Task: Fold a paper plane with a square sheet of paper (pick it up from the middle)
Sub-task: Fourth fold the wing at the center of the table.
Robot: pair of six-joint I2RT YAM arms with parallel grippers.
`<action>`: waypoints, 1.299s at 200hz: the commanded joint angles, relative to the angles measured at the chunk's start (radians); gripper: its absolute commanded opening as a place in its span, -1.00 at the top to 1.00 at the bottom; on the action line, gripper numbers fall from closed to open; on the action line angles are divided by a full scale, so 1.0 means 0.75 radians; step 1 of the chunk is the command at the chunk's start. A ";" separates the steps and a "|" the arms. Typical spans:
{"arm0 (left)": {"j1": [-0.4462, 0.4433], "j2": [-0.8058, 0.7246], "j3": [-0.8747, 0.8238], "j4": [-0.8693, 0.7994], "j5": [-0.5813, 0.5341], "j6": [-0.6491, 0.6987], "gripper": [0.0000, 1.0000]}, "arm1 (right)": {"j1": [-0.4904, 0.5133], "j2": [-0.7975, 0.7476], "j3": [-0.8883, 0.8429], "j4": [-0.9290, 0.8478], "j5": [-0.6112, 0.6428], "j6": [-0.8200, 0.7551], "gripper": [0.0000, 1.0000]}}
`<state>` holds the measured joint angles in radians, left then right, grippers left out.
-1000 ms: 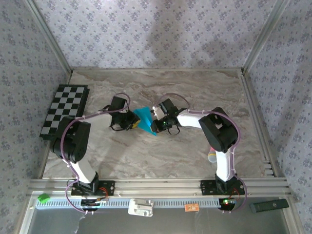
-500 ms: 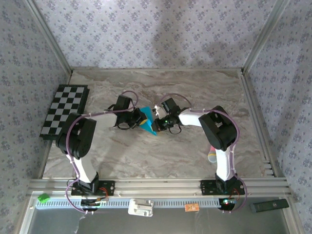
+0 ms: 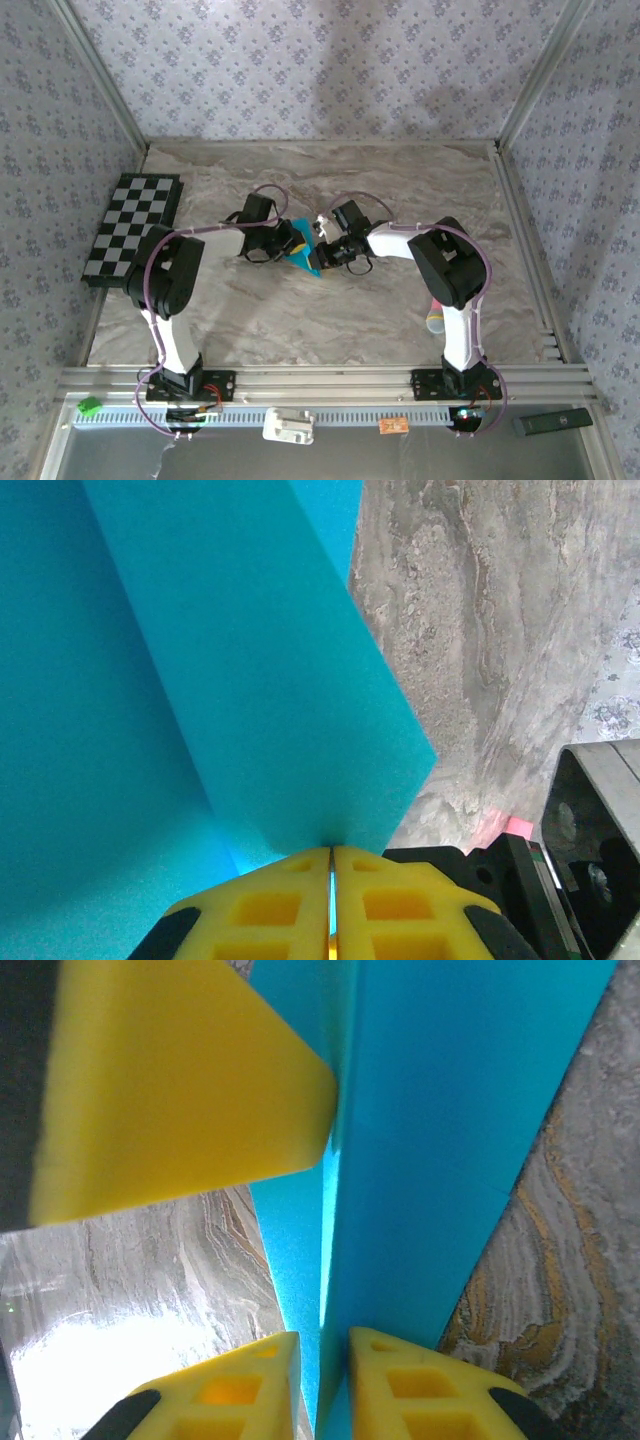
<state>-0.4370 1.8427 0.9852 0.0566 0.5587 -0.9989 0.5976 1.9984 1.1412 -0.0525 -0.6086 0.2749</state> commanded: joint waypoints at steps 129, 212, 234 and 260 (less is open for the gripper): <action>0.045 -0.087 -0.120 0.232 0.014 -0.061 0.76 | -0.096 0.079 -0.092 0.070 -0.075 0.116 0.85; -0.007 0.028 0.000 0.176 0.064 -0.010 0.76 | -0.106 0.086 -0.094 0.082 -0.092 0.130 0.83; -0.008 0.051 0.011 0.166 0.060 -0.007 0.77 | -0.108 0.085 -0.097 0.079 -0.089 0.130 0.80; -0.010 0.078 0.019 0.153 0.055 -0.006 0.78 | -0.110 0.083 -0.096 0.074 -0.088 0.136 0.71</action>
<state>-0.4416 1.8755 0.9718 0.1951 0.5877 -1.0283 0.5415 2.0235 1.0966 0.0605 -0.7376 0.3740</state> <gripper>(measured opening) 0.113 0.128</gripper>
